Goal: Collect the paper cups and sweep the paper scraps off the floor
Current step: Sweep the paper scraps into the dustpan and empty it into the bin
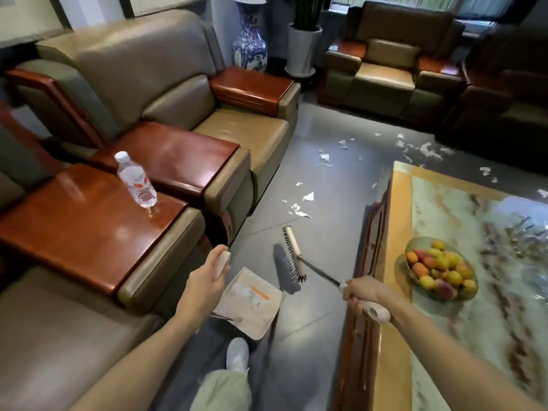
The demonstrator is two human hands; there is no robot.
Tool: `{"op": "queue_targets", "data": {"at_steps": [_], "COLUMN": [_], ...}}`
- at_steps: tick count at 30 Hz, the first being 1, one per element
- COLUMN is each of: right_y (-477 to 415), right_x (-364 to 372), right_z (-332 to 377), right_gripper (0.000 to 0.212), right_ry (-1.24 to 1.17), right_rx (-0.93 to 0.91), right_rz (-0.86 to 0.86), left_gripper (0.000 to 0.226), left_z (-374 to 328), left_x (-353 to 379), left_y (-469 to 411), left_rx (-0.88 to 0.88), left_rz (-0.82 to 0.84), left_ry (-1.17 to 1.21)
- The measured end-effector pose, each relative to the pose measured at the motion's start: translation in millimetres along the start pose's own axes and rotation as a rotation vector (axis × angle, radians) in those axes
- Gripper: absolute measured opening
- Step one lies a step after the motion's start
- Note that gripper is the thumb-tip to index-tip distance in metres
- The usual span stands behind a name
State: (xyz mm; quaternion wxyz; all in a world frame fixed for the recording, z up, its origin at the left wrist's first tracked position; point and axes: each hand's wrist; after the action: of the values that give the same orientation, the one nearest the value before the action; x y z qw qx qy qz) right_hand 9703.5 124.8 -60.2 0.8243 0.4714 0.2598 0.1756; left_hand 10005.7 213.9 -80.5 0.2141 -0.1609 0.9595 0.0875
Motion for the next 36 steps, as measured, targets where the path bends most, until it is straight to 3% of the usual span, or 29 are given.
{"op": "queue_targets", "data": {"at_steps": [11,24,31,36], "right_y": [-135.3,-332.6,-411.5,-440.1], "right_x": [-114.9,-354.8,-416.5,-419.9], "right_z": [150.3,321.4,400.2,425.0], "right_gripper": [0.039,0.051,0.017,0.016], "right_ry": [-0.153,0.316,0.532,0.68], "right_rx": [-0.05,-0.112,-0.118,-0.069], "right_rz": [-0.113,-0.139,-0.201,-0.12], "left_gripper": [0.036,0.034,0.039,0.035], "left_z": [-51.8,-112.5,-130.6,-134.7], "left_x": [68.9,203.0,234.3,246.6], "left_y": [-273.3,-512.2,-571.1,-609.0], "left_rx": [0.01,-0.158,-0.259,-0.281], "left_rz": [0.14,0.116,0.046,0.061], "left_ry": [0.014,-0.057,-0.034,-0.073]}}
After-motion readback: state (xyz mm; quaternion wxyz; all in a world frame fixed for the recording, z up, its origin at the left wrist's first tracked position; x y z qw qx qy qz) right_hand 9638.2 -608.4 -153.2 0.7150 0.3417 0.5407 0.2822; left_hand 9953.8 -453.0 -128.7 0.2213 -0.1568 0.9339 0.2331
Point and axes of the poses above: each hand's wrist, its own y-axis away from the middle knuckle, its own x-axis out of the palm, z = x × y, and after that the axes turned 13 degrees about y, right-handed
